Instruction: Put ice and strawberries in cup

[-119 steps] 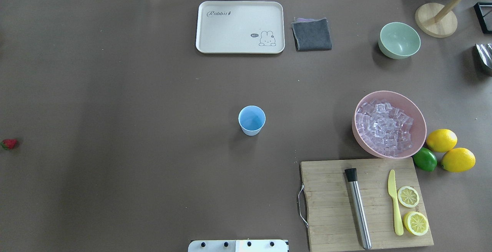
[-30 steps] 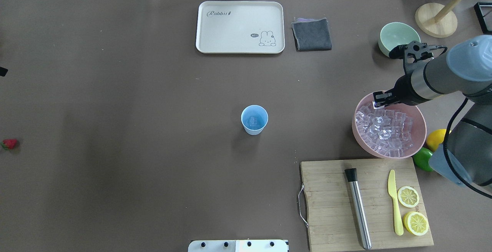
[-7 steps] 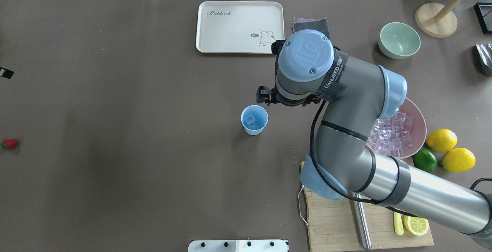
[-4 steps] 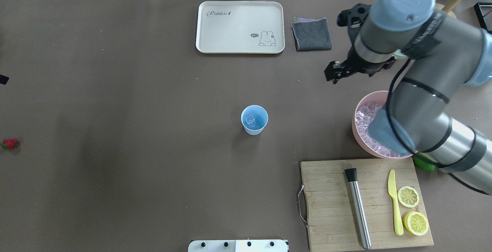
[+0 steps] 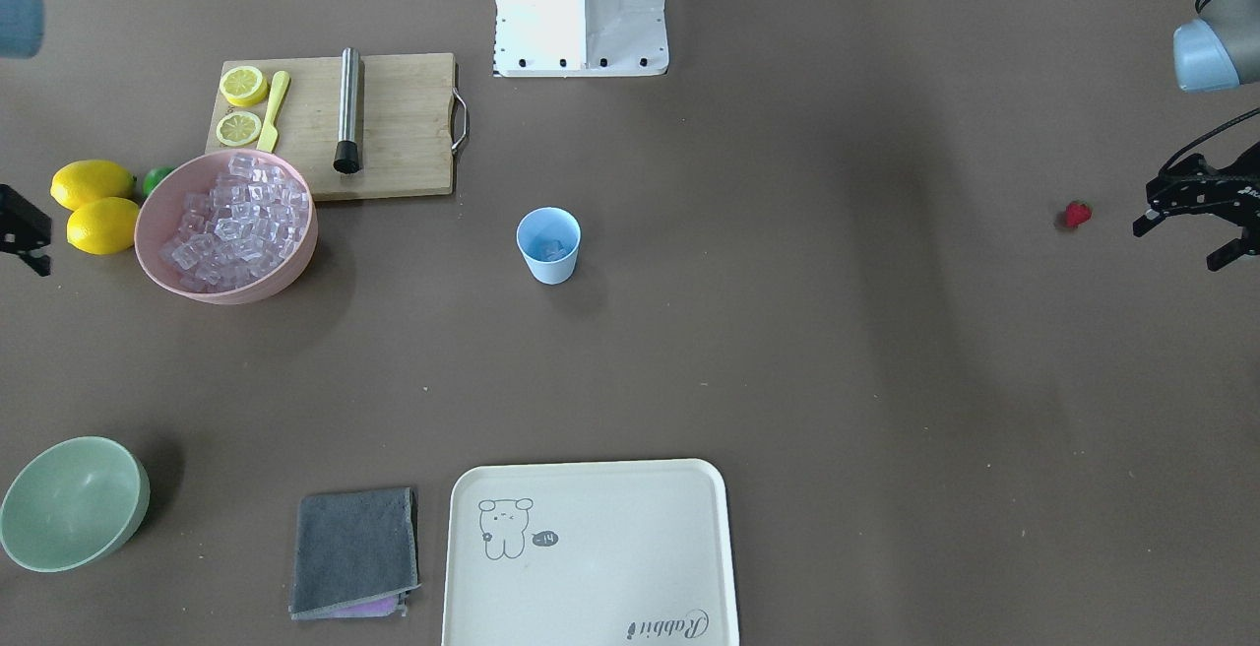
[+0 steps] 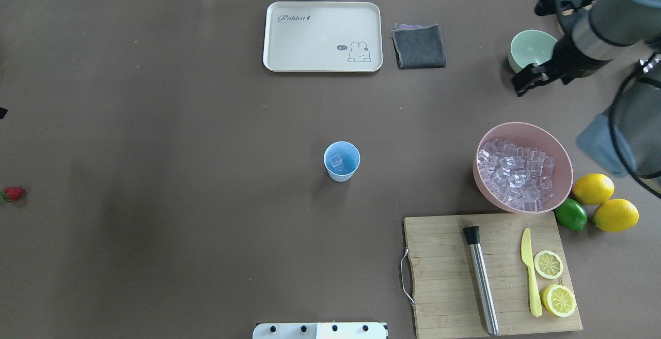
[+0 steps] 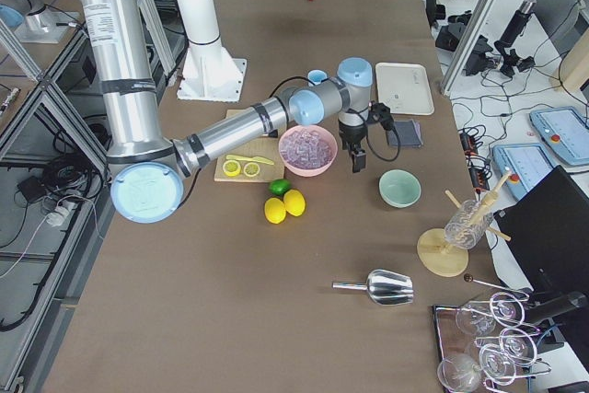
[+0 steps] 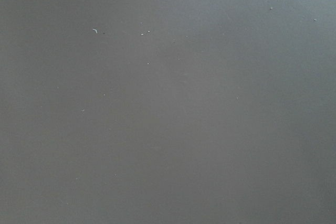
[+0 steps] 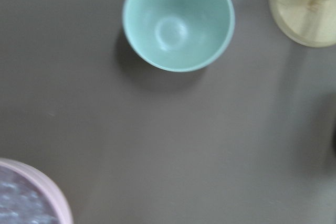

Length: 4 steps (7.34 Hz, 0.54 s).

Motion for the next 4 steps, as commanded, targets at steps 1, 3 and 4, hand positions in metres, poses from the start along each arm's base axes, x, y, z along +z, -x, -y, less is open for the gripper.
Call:
enact_pose_path([
  [1, 0.005, 0.003, -0.01, 0.0, -0.011, -0.01, 0.02, 0.1, -0.106, -0.037, -0.007, 0.036, -0.041, 0.0],
  [3, 0.013, 0.004, -0.011, -0.001, -0.003, 0.002, 0.02, 0.149, -0.146, -0.085, 0.059, 0.13, -0.057, 0.0],
  [4, 0.022, 0.006, -0.02, -0.002, 0.01, 0.009, 0.02, 0.153, -0.152, -0.092, 0.077, 0.146, -0.042, 0.0],
])
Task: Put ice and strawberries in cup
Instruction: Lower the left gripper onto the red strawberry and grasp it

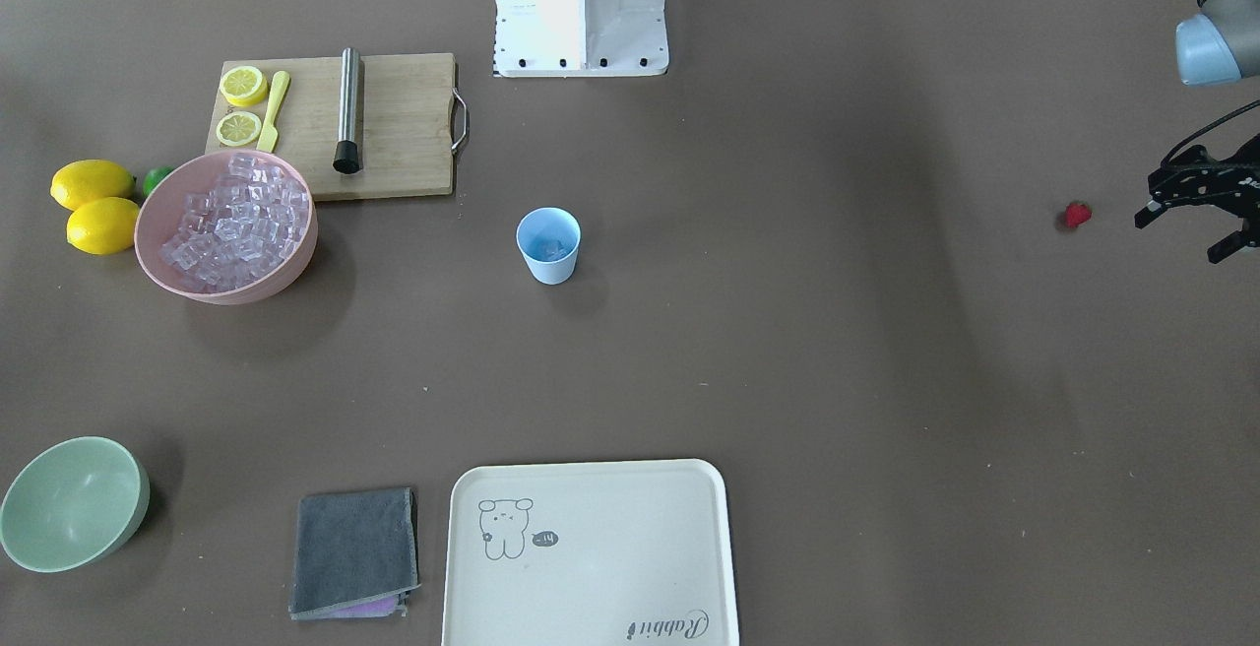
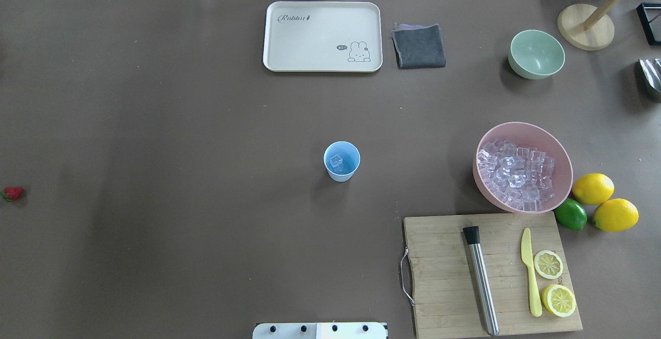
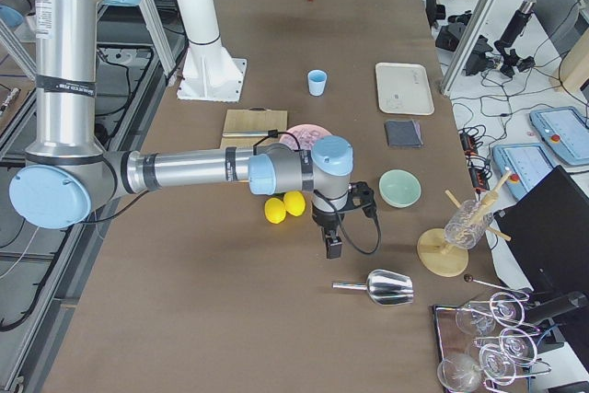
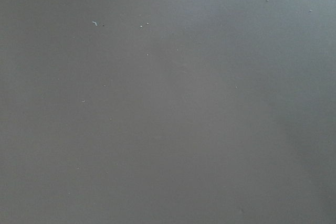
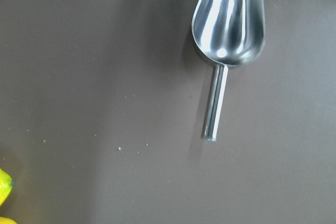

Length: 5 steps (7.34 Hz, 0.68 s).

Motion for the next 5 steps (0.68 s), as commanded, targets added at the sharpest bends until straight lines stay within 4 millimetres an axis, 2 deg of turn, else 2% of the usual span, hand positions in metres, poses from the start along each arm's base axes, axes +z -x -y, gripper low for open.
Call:
enact_pose_path([
  [1, 0.028, 0.007, -0.022, -0.024, 0.016, 0.055, 0.02, 0.017, -0.015, -0.019, 0.038, 0.047, 0.007, 0.0],
  [3, 0.067, 0.014, -0.043, -0.044, -0.011, 0.079, 0.02, 0.021, -0.016, -0.021, 0.043, 0.061, 0.018, 0.0],
  [4, 0.074, 0.0, -0.053, -0.025, 0.006, 0.076, 0.02, 0.021, -0.015, -0.022, 0.043, 0.063, 0.021, 0.0],
  [5, 0.074, -0.024, -0.065, -0.034, 0.022, 0.056, 0.02, 0.022, -0.015, -0.022, 0.043, 0.065, 0.024, 0.0],
])
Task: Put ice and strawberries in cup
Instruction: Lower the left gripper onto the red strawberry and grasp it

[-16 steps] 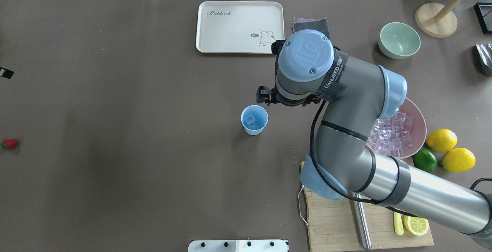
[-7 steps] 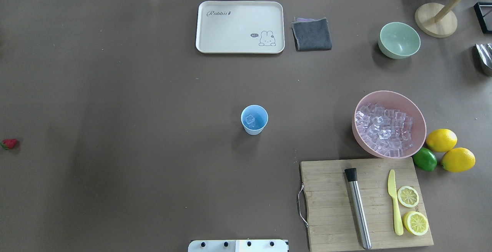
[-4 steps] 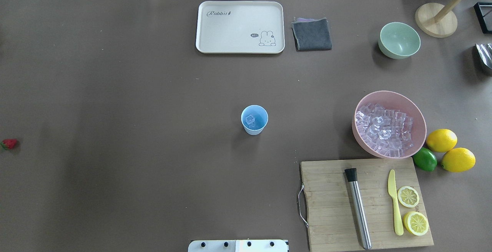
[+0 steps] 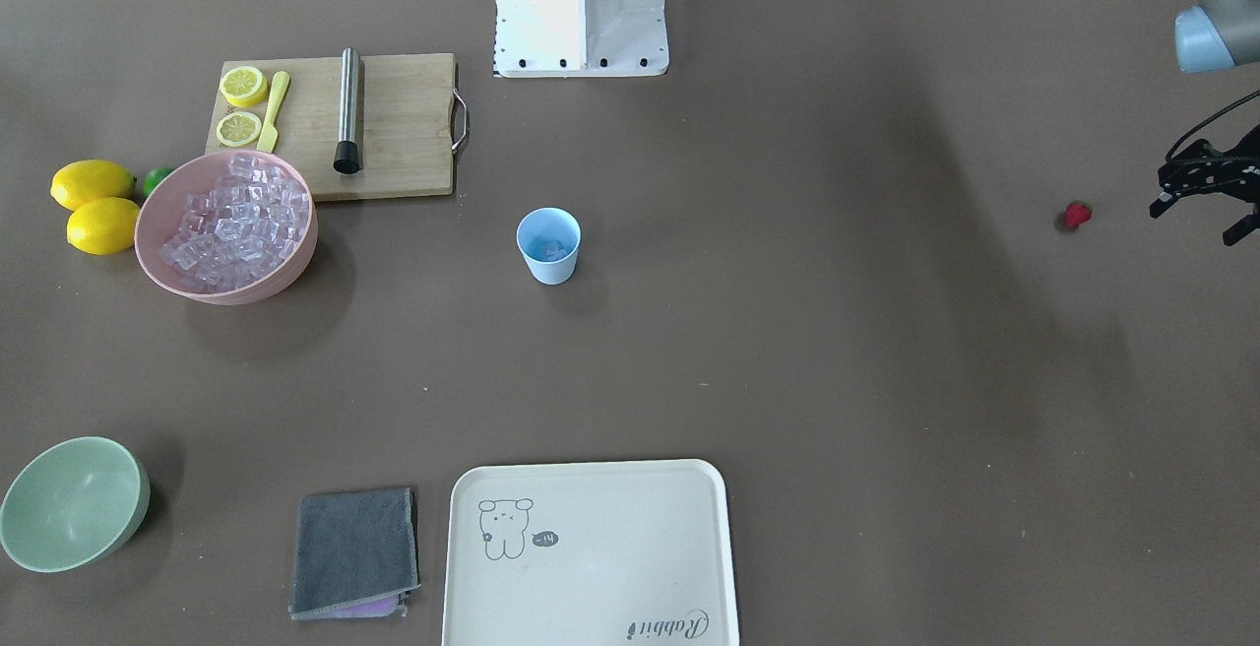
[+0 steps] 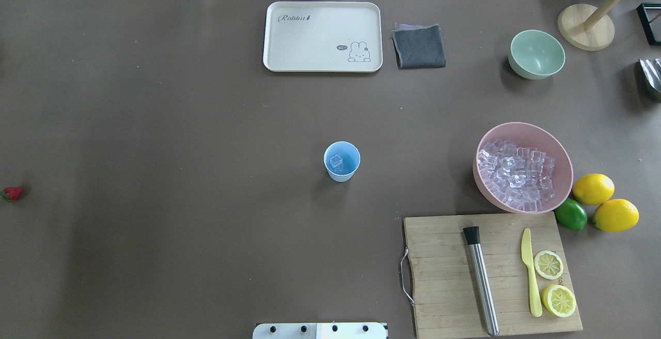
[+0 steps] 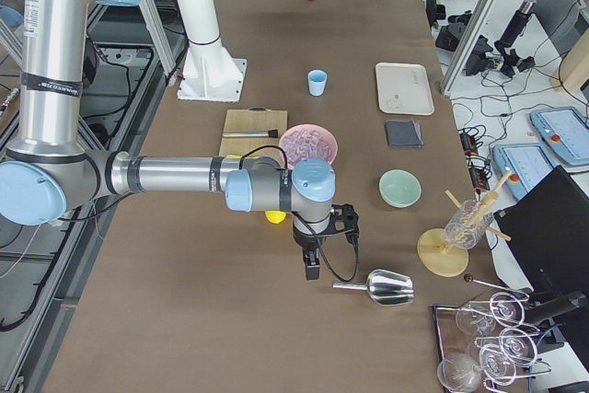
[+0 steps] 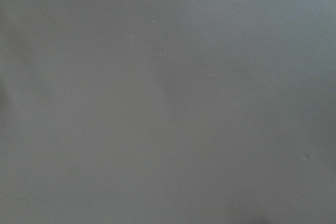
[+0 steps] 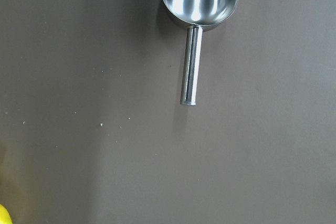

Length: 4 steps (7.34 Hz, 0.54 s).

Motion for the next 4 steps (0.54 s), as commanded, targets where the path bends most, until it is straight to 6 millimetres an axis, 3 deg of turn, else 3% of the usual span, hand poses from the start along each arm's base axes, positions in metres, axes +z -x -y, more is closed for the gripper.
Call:
enact_pose_path([
  [1, 0.001, -0.055, -0.02, -0.033, 0.012, -0.006, 0.01, 0.0, 0.0, -0.001, 0.001, 0.002, 0.007, 0.0],
  [2, 0.001, -0.082, -0.026, -0.012, -0.009, 0.024, 0.01, 0.0, 0.0, 0.0, 0.001, 0.0, 0.009, 0.0],
  [4, 0.008, -0.085, -0.038, 0.011, -0.023, 0.029, 0.01, 0.001, 0.0, -0.001, 0.001, 0.002, 0.009, 0.0],
])
